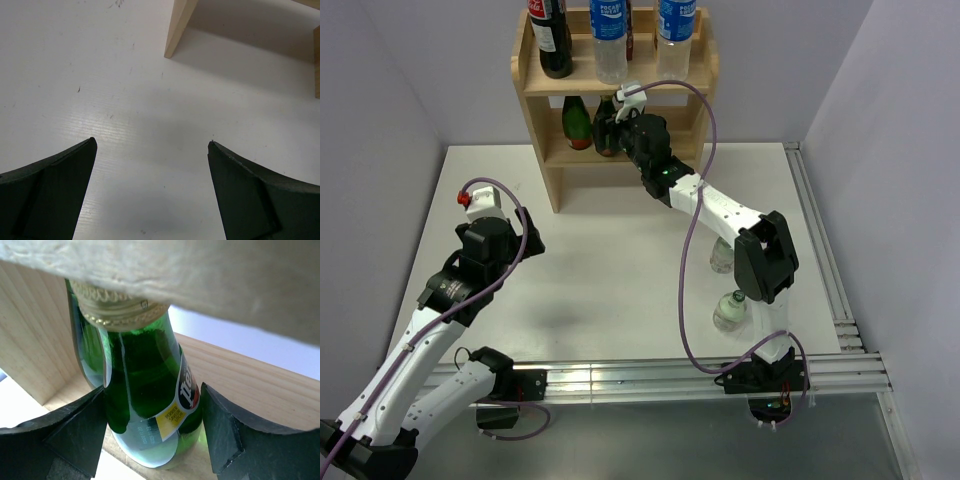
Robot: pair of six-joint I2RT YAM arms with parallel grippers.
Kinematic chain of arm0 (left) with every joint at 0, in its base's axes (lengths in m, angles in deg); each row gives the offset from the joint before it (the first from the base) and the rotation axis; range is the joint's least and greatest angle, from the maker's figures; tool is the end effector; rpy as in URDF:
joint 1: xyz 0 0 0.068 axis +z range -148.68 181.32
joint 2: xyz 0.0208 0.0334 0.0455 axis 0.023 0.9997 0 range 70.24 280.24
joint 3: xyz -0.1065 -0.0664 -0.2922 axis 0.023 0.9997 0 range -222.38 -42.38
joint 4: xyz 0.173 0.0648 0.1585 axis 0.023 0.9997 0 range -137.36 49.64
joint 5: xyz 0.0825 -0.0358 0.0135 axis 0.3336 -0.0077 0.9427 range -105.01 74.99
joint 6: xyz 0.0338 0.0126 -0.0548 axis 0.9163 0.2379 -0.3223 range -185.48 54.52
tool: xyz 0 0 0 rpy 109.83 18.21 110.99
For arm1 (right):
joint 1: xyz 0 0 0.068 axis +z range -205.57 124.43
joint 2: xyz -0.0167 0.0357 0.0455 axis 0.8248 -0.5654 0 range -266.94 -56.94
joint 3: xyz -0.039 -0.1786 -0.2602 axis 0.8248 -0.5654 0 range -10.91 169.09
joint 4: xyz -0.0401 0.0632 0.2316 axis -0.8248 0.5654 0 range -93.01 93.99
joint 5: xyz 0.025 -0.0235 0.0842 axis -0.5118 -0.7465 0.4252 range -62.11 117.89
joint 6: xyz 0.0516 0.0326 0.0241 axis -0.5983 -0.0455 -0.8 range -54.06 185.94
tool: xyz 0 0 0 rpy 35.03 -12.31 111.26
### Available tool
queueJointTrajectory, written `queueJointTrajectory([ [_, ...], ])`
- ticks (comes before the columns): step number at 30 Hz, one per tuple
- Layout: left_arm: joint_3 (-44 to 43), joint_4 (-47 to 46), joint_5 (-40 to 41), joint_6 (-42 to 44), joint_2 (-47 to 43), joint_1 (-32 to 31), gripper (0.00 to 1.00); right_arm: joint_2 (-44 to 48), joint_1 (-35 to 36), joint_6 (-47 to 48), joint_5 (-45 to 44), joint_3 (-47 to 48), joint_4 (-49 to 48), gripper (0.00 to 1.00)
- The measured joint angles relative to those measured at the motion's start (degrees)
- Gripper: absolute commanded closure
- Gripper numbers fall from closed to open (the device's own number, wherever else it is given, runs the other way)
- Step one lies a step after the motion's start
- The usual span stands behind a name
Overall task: Place and organize the beverage onto the shelf
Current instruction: Place the drink on the shelf.
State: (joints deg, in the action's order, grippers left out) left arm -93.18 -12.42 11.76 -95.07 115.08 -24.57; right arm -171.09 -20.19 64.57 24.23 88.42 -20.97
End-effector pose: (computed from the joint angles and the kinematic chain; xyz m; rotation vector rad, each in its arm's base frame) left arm 0.1209 -0.0329 0.3574 -0.3450 1.9908 -0.1274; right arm 0.4143 0.2902 0.4040 -0.3991 1.4812 0.4640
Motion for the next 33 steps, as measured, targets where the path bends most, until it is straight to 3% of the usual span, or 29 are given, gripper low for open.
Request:
queueJointTrajectory([
  [26,0.0,0.0,0.0,0.0,0.0,0.0,0.0,0.6,0.0,0.4,-0.4,-4.2,-5.0,0.61],
  [33,0.0,0.0,0.0,0.0,0.2,0.0,0.0,0.9,0.0,0.1,-0.4,-5.3,-6.0,0.49],
])
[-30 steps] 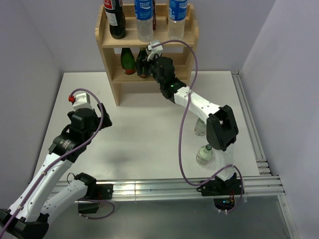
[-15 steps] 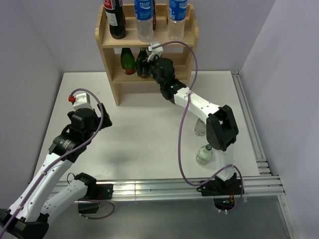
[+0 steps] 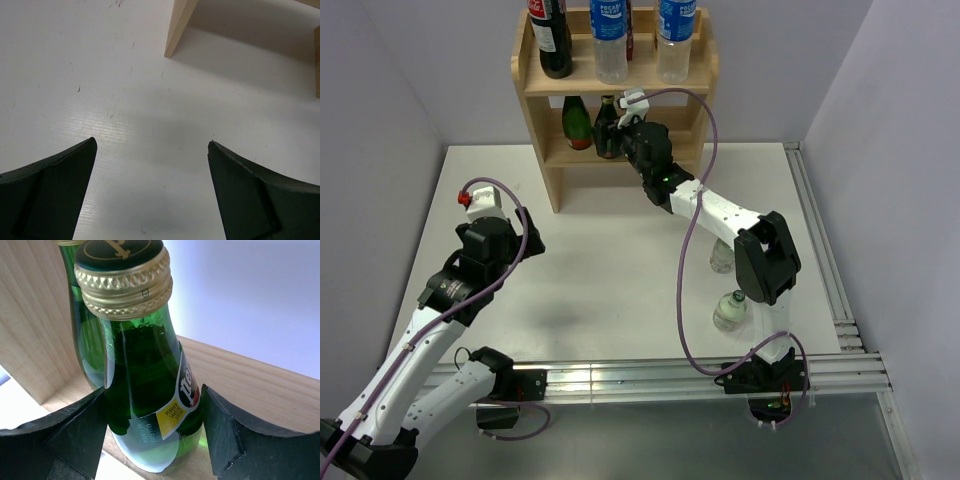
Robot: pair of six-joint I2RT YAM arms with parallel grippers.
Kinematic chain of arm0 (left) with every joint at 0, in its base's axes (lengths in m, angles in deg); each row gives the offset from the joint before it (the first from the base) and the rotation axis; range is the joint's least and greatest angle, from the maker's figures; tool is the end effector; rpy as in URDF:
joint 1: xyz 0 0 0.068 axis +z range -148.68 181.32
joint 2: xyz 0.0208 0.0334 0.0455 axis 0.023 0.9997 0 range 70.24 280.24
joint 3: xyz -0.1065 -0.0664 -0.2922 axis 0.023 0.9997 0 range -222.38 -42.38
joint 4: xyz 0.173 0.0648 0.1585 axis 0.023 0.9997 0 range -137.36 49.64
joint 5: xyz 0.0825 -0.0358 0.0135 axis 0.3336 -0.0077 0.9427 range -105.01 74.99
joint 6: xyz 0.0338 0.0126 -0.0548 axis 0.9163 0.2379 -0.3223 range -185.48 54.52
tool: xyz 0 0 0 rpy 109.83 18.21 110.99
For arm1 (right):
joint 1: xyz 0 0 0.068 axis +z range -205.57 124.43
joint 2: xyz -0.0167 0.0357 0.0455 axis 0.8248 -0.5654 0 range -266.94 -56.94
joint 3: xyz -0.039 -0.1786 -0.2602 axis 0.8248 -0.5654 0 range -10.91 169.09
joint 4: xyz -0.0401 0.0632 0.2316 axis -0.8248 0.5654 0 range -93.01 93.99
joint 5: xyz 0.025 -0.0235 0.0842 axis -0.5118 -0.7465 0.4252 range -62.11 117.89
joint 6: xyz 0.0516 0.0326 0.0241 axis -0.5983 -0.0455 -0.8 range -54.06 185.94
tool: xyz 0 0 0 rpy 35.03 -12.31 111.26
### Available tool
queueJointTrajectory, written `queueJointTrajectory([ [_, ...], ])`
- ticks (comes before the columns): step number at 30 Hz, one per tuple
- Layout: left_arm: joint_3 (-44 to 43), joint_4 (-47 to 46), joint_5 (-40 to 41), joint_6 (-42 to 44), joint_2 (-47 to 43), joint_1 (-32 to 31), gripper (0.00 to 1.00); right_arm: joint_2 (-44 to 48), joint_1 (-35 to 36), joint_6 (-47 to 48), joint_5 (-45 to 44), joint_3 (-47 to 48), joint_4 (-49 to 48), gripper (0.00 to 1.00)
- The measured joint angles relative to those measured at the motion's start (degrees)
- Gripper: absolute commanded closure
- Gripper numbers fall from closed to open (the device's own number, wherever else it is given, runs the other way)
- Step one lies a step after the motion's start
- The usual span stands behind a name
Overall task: Place and organize the beverage onto the shelf
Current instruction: Place the drink on the shelf.
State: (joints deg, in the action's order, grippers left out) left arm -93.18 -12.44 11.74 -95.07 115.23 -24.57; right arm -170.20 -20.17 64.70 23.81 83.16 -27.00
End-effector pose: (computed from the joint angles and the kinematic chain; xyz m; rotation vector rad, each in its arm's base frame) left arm 0.1215 -0.0332 0.3571 -0.3444 1.9929 -0.1265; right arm 0.4100 0.2870 0.3918 -0.3861 1.4542 0.4630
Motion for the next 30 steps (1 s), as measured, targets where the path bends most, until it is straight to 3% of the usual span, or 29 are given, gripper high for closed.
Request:
queueJointTrajectory([
  [10,0.0,0.0,0.0,0.0,0.0,0.0,0.01,0.0,0.1,-0.1,-0.4,0.0,0.0,0.38],
  [30,0.0,0.0,0.0,0.0,0.0,0.1,0.0,-1.1,0.3,-0.2,-1.5,0.3,-1.8,0.29],
])
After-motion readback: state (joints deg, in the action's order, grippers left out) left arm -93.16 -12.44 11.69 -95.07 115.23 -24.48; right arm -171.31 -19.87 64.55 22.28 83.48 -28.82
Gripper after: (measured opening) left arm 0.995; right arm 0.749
